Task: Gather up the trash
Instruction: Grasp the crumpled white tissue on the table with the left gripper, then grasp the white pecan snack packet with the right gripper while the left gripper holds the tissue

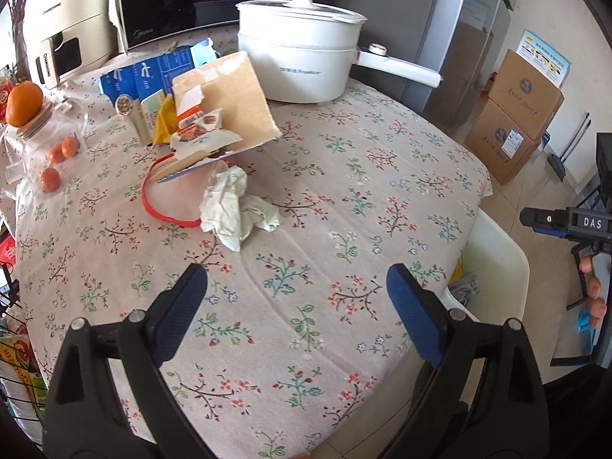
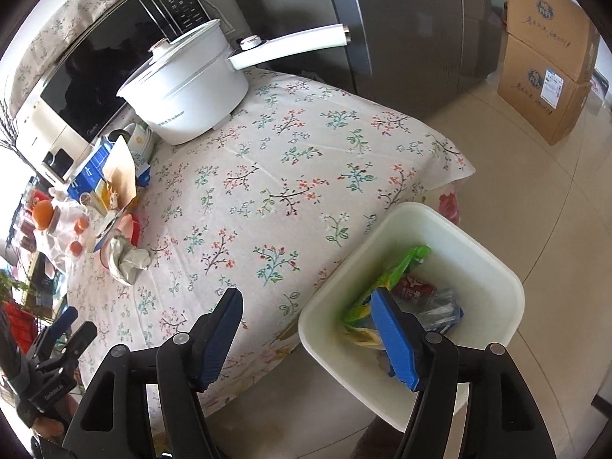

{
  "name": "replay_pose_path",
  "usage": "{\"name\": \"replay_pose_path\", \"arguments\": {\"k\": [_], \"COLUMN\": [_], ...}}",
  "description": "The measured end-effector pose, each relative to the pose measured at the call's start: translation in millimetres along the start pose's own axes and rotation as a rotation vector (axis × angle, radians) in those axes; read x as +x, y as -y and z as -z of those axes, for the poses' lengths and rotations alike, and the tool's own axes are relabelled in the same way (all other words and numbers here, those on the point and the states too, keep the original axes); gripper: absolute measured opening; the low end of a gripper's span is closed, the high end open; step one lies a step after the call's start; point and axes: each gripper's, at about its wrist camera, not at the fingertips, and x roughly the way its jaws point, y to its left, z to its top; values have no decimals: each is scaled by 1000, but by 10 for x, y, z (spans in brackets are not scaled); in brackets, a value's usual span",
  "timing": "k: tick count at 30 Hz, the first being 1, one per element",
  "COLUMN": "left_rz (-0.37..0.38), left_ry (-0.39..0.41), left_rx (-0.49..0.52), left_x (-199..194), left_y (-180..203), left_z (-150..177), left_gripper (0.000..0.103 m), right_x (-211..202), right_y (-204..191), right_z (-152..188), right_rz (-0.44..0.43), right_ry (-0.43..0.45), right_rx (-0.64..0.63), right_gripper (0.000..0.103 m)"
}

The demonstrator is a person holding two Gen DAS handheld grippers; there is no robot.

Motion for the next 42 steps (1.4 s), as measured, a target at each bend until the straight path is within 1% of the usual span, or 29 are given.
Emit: {"name": "replay_pose_path", "arguments": {"k": [5, 7, 9, 12, 16, 18, 20, 21, 22, 23, 28, 33, 37, 40, 42], "left_rz": [14, 12, 12, -1, -9, -17, -30, -31, -31, -34, -40, -30, -24, -18, -23], "left_ry": [31, 34, 23, 15, 7, -4, -17, -16, -12, -10, -18, -40, -50, -37, -19], "left_rx": [-54, -72, -93, -117, -150, -163, -178, -187, -193, -194, -177, -157, -147, -159, -174], "left_x": [182, 308, 454, 622, 785, 848, 895, 896, 889, 877, 759, 525, 293, 96, -46], "left_y": [-271, -358, -431, -502, -542, -542, -553, -554, -555, -555, -549, -597, -671, -772, -856], "left_z": [-98, -129, -141, -147, -171, -181, -181, -180, -181, -187, -179, -91, 3, 71, 107], "left_gripper": [94, 88, 78, 66, 60, 46, 36, 35, 32, 27, 24, 23, 23, 23, 23], "right_x": [123, 179, 236, 314, 389, 420, 437, 443, 447, 446, 446, 474, 531, 587, 636], "right_y": [-253, -347, -430, -549, -680, -730, -763, -773, -770, -768, -751, -821, -997, -1193, -1352], "right_z": [-75, -115, -153, -198, -221, -219, -216, -213, -211, -205, -186, -188, -182, -177, -176], "right_rz": [-8, -17, -30, -49, -66, -71, -71, -70, -69, -68, -57, -55, -68, -86, -113], "right_ry": [0, -1, -7, -19, -35, -42, -46, -48, -49, -50, -54, -56, -59, -56, -55], "right_rx": [-26, -27, -23, -22, -32, -37, -45, -48, -48, -48, -50, -56, -70, -88, -104], "right_gripper": [72, 72, 72, 72, 72, 72, 72, 72, 72, 72, 72, 72, 72, 72, 72]}}
